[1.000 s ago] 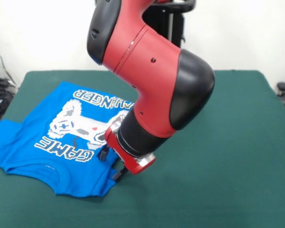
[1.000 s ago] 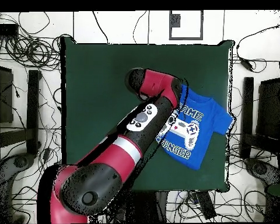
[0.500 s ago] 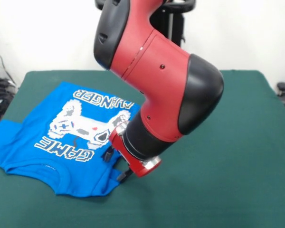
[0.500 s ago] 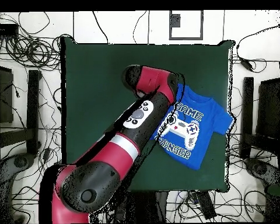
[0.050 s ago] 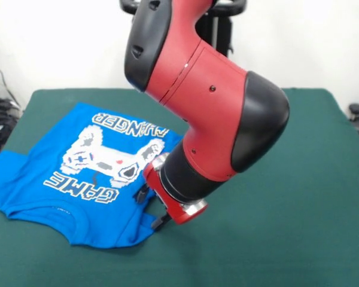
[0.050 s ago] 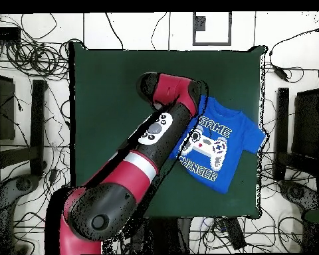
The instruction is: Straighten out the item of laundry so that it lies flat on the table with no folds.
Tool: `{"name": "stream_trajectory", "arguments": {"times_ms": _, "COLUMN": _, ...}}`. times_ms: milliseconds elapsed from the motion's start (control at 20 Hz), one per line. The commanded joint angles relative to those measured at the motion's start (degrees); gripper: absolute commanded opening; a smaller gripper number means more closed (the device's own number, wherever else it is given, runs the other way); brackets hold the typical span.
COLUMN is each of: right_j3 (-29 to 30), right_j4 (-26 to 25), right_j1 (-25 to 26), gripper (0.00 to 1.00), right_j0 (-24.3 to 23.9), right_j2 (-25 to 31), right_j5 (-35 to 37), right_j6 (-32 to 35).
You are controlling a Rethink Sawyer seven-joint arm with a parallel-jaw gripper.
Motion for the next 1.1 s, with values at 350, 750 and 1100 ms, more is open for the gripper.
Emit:
{"name": "stream_trajectory", "arguments": {"times_ms": 350, "right_j3": -6.31, "right_j4": 3.48, "right_j1": 5.36, "gripper": 1.00, "right_j0": 1.67, "right_j2": 8.48, "right_j5": 5.03, "right_j6": 17.06}}
{"name": "stream_trajectory", "arguments": {"times_ms": 750, "right_j3": -7.44, "right_j4": 3.94, "right_j1": 5.75, "gripper": 1.00, "right_j0": 1.70, "right_j2": 8.13, "right_j5": 6.56, "right_j6": 18.32}}
{"name": "stream_trajectory", "arguments": {"times_ms": 1100, "right_j3": -8.92, "right_j4": 4.55, "right_j1": 6.12, "gripper": 1.00, "right_j0": 1.64, "right_j2": 7.73, "right_j5": 8.46, "right_j6": 19.70}}
